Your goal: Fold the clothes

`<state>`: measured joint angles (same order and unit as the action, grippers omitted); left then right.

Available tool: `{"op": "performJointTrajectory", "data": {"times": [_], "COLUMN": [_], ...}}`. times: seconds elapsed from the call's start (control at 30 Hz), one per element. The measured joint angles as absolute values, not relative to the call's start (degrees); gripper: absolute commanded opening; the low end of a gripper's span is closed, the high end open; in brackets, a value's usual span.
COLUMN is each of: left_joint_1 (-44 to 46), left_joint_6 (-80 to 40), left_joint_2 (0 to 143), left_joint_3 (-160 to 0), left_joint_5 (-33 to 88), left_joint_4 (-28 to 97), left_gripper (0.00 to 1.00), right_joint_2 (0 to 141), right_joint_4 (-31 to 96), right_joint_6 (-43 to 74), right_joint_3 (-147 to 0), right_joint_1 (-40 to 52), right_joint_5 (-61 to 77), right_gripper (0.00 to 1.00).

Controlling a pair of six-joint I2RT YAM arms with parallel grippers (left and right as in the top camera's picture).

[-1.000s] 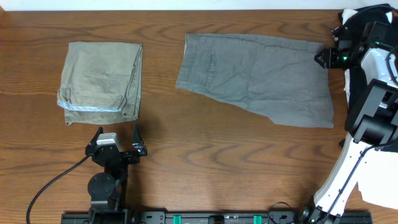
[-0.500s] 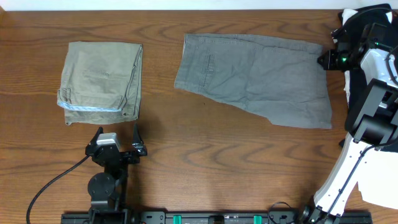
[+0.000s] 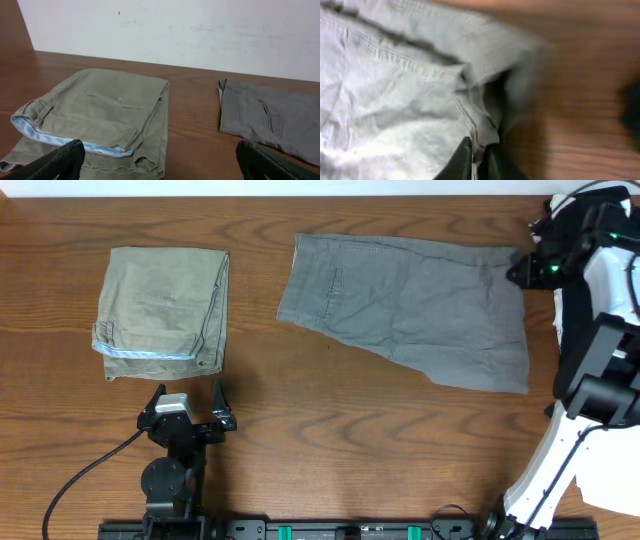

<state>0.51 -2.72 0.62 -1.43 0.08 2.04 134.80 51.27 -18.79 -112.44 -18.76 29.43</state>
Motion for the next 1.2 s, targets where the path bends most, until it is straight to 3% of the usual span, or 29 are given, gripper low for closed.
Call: {"op": "performJointTrajectory", "data": {"times": [0.3, 0.6, 0.7, 0.87, 1.03, 1.2], "left_joint_1": [0.5, 0.5, 0.5, 0.5, 0.5, 0.5], "left_joint_6": [-2.7, -2.7, -2.7, -2.7, -2.7, -2.7], "left_joint_2": [0.6, 0.6, 0.6, 0.6, 0.6, 0.6], "left_joint_3": [-1.4, -1.4, -1.4, -1.4, -1.4, -1.4], "left_joint_5": [0.1, 0.1, 0.1, 0.1, 0.1, 0.1], "left_joint_4": [2.0, 2.0, 2.0, 2.0, 2.0, 2.0], "left_gripper": [0.98, 0.98, 0.98, 0.98, 0.98, 0.98], "right_joint_2": [134.8, 134.8, 134.8, 134.8, 134.8, 134.8], "right_joint_4": [54.3, 54.3, 53.1, 51.9, 50.9, 51.0], "right_joint_6": [-19.1, -19.1, -19.3, -19.6, -19.4, -19.0], "right_joint_3": [-112.4, -112.1, -111.3, -110.5, -110.5, -110.5], "right_joint_1": [-12.0, -9.2, -9.2, -9.2, -9.2, -9.1], "right_joint_5": [20.2, 11.8, 9.5, 7.6, 7.0, 6.3], "right_gripper": [0.22, 0.4, 0.4, 0.23, 0.43, 0.52]}}
